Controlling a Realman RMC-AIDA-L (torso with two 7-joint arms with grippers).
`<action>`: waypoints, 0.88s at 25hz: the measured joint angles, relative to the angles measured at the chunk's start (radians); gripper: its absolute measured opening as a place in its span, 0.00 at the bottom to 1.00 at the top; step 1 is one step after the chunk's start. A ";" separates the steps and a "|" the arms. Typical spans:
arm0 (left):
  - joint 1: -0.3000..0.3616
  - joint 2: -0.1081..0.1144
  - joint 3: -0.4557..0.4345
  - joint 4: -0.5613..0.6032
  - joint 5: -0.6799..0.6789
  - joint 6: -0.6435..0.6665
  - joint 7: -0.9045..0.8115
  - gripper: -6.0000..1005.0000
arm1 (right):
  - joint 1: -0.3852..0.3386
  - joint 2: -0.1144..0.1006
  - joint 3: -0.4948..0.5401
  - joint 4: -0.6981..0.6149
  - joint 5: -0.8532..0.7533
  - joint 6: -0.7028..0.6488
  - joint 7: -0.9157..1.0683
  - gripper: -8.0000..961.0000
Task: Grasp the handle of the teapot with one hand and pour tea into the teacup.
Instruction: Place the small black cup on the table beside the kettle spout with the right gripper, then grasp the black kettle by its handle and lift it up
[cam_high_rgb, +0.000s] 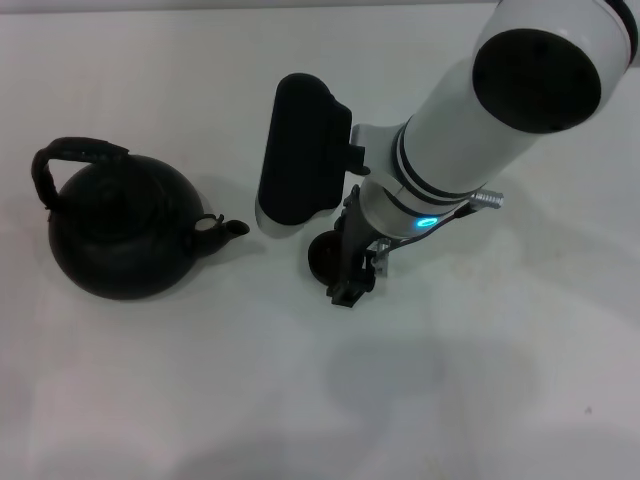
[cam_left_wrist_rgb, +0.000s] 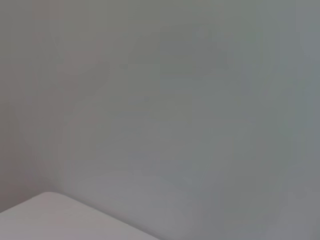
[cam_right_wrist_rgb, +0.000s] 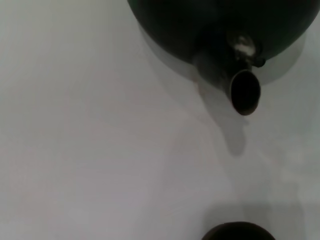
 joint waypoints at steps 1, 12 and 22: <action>0.000 0.000 0.000 0.000 0.000 0.000 0.000 0.89 | 0.000 0.000 -0.001 0.000 0.001 0.000 0.000 0.88; 0.006 0.003 0.000 0.002 -0.002 0.000 0.000 0.89 | -0.003 0.000 0.013 -0.060 0.010 -0.012 -0.006 0.88; 0.013 0.002 -0.004 0.000 -0.004 0.000 0.000 0.89 | -0.089 -0.004 0.106 -0.135 0.007 -0.014 -0.063 0.88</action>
